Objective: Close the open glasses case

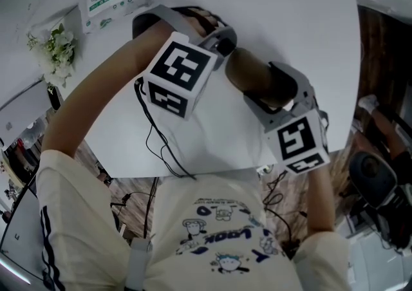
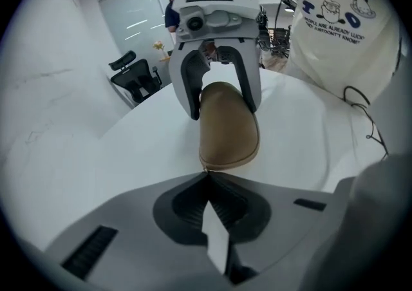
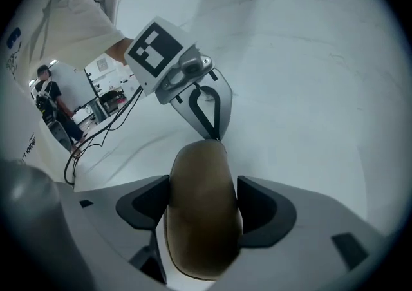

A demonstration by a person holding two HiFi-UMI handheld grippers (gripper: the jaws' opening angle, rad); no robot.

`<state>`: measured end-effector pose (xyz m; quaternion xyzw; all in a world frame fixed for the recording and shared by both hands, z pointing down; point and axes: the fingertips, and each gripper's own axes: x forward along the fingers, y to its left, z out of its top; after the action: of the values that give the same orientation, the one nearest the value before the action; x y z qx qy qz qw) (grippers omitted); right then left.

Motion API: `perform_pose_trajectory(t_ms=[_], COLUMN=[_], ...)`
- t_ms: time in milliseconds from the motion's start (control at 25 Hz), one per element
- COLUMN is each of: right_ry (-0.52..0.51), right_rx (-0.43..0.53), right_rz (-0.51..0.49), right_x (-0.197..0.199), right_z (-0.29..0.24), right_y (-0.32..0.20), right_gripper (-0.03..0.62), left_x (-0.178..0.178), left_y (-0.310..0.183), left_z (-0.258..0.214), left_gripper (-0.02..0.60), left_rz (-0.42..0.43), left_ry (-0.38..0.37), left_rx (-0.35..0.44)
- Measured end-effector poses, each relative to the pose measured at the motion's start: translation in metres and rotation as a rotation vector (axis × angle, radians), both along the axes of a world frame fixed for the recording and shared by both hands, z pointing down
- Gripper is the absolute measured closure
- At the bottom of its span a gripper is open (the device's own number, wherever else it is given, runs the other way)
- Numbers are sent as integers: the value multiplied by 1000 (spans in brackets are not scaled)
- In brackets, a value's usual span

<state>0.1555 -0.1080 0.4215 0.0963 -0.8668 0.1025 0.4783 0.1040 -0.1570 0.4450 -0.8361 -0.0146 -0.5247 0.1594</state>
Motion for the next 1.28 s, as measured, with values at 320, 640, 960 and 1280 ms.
perform_pose_trajectory(t_ms=[320,640,960,1280], right_ry=[-14,-12,-19,4], right_rx=[-22,-17,-37,-47], right_rz=[17,50,159,283], right_x=[2,1,1,7], right_z=[2,5,6,13], right_y=[-1,-1,1,4], right_gripper=[278,278,276,275], left_x=[-8,7,39,68], left_y=[31,81,99,119], left_z=[1,3,3,4], left_gripper=[582,581,581,581], left_rz=[74,-172,-568,-646], left_ry=[-22,118,302,348], left_rx=[-28,-134,-177,-207])
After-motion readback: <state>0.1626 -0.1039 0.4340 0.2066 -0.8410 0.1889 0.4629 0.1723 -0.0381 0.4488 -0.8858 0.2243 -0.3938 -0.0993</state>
